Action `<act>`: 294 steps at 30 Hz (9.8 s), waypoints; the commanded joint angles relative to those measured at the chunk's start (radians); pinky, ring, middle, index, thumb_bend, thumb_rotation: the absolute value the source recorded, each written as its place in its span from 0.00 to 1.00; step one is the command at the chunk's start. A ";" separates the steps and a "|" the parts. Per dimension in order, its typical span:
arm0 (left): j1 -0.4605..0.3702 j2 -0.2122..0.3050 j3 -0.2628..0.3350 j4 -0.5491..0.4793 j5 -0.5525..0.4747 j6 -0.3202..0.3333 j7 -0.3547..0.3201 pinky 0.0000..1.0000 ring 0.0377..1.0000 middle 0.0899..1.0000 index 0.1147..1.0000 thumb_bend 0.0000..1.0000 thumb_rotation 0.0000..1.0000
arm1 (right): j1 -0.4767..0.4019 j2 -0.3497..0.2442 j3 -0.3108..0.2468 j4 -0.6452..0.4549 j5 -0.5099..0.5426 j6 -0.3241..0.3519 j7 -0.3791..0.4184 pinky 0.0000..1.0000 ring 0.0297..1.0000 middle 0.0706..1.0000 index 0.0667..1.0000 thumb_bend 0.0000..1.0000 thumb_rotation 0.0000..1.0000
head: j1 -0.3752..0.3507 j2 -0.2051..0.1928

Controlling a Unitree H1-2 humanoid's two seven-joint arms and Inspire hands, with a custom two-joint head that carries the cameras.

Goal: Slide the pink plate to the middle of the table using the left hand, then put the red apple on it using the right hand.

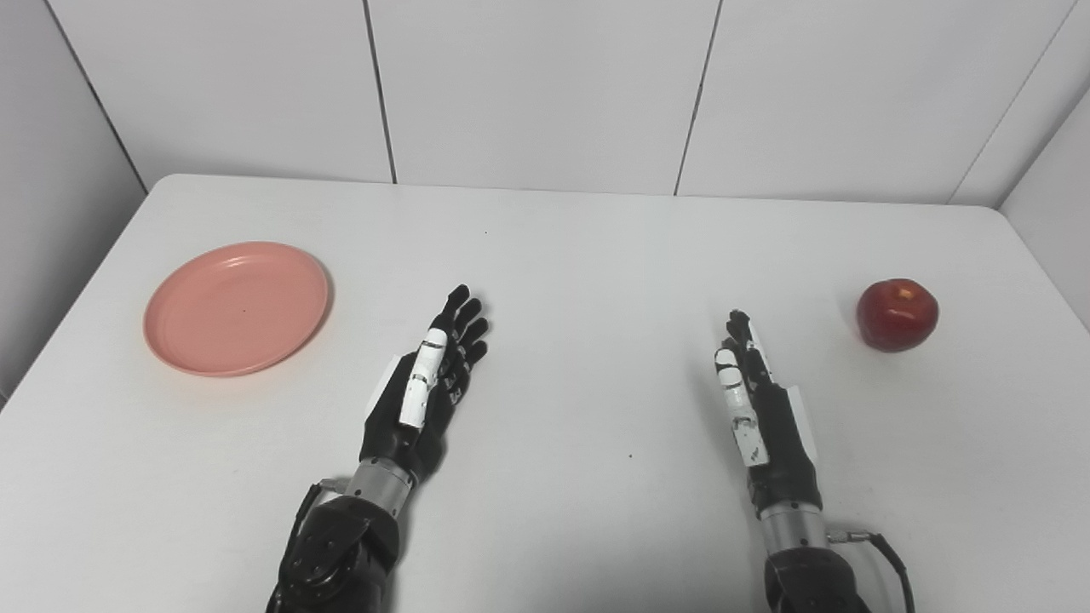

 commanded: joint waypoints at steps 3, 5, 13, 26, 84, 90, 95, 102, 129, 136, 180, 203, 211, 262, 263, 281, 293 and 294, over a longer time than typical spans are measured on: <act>-0.009 -0.006 -0.002 0.004 -0.003 -0.002 0.000 1.00 0.99 1.00 0.99 0.43 1.00 | -0.017 0.004 -0.001 -0.001 -0.006 -0.035 -0.008 0.94 0.96 0.97 0.97 0.22 1.00 | 0.001 -0.002; -0.010 -0.006 -0.002 0.004 -0.005 0.001 -0.001 1.00 0.99 1.00 0.99 0.43 1.00 | -0.017 0.002 -0.001 0.001 -0.002 -0.041 -0.006 0.95 0.96 0.97 0.97 0.22 1.00 | 0.001 -0.002; -0.009 -0.007 -0.003 0.001 -0.004 0.005 0.002 1.00 0.99 1.00 1.00 0.43 1.00 | -0.017 0.001 -0.002 0.002 0.003 -0.043 -0.004 0.95 0.96 0.97 0.97 0.23 1.00 | 0.003 -0.001; -0.013 -0.011 -0.006 0.007 0.001 0.003 0.004 1.00 0.99 1.00 1.00 0.43 1.00 | -0.016 -0.003 -0.005 0.004 0.007 -0.038 0.000 0.96 0.97 0.97 0.97 0.22 1.00 | 0.027 -0.010; -0.041 -0.130 -0.091 0.194 0.098 -0.137 0.046 0.96 0.98 1.00 0.99 0.40 1.00 | -0.011 -0.088 -0.049 0.013 0.182 -0.083 0.080 1.00 1.00 1.00 1.00 0.07 1.00 | 0.492 -0.202; -0.043 -0.133 -0.092 0.192 0.094 -0.135 0.046 0.95 0.98 1.00 1.00 0.39 1.00 | -0.008 -0.089 -0.049 0.008 0.173 -0.089 0.084 1.00 1.00 1.00 1.00 0.07 1.00 | 0.498 -0.199; -0.045 -0.133 -0.093 0.192 0.094 -0.130 0.047 0.95 0.98 1.00 1.00 0.40 1.00 | -0.005 -0.085 -0.047 -0.020 0.173 -0.062 0.087 1.00 1.00 1.00 1.00 0.04 1.00 | 0.500 -0.193; -0.044 -0.136 -0.092 0.186 0.096 -0.121 0.053 0.96 0.98 1.00 1.00 0.40 1.00 | -0.003 -0.079 -0.048 -0.038 0.168 -0.047 0.084 1.00 1.00 1.00 1.00 0.03 1.00 | 0.501 -0.187; -0.092 -0.096 -0.050 0.041 0.096 -0.033 0.063 0.99 0.97 0.98 0.97 0.40 1.00 | -0.016 -0.055 -0.049 -0.054 0.175 -0.025 0.086 1.00 1.00 1.00 1.00 0.00 1.00 | 0.515 -0.185; -0.127 -0.065 -0.022 -0.048 0.081 0.036 0.063 0.97 0.94 0.96 0.95 0.43 1.00 | -0.014 -0.050 -0.045 -0.072 0.167 -0.003 0.082 1.00 1.00 1.00 1.00 0.00 1.00 | 0.515 -0.182; -0.411 0.147 0.282 -0.190 -0.011 0.139 0.177 0.88 0.89 0.90 0.88 0.40 1.00 | -0.019 -0.058 -0.051 -0.087 0.176 0.011 0.092 1.00 1.00 1.00 1.00 0.00 1.00 | 0.537 -0.183; -0.491 0.322 0.416 -0.015 -0.036 0.133 0.203 0.89 0.89 0.90 0.88 0.39 1.00 | -0.025 -0.066 -0.058 -0.069 0.188 -0.006 0.098 1.00 1.00 1.00 1.00 0.00 1.00 | 0.549 -0.183; -0.510 0.381 0.450 0.083 -0.049 0.107 0.200 0.88 0.85 0.87 0.86 0.38 1.00 | -0.024 -0.068 -0.057 -0.081 0.183 0.012 0.097 1.00 1.00 1.00 1.00 0.00 1.00 | 0.552 -0.182; -0.439 0.486 0.555 0.382 -0.137 0.046 0.178 0.91 0.88 0.87 0.86 0.38 1.00 | -0.016 -0.068 -0.048 -0.119 0.149 0.058 0.092 1.00 1.00 1.00 1.00 0.00 1.00 | 0.562 -0.186; -0.437 0.486 0.557 0.387 -0.140 0.046 0.177 0.90 0.88 0.87 0.86 0.38 1.00 | -0.016 -0.069 -0.048 -0.117 0.151 0.054 0.094 1.00 1.00 1.00 1.00 0.00 1.00 | 0.562 -0.186; -0.416 0.497 0.534 0.472 -0.130 -0.005 0.135 0.86 0.85 0.84 0.83 0.34 1.00 | -0.017 -0.072 -0.051 -0.110 0.164 0.040 0.096 1.00 1.00 1.00 1.00 0.00 1.00 | 0.564 -0.177; -0.414 0.504 0.521 0.530 -0.127 -0.030 0.130 0.88 0.87 0.87 0.84 0.36 1.00 | -0.017 -0.075 -0.050 -0.111 0.164 0.036 0.095 1.00 1.00 1.00 1.00 0.00 1.00 | 0.563 -0.175; -0.415 0.506 0.520 0.539 -0.127 -0.036 0.127 0.88 0.87 0.87 0.84 0.36 1.00 | -0.017 -0.076 -0.050 -0.112 0.163 0.037 0.095 1.00 1.00 1.00 1.00 0.00 1.00 | 0.563 -0.175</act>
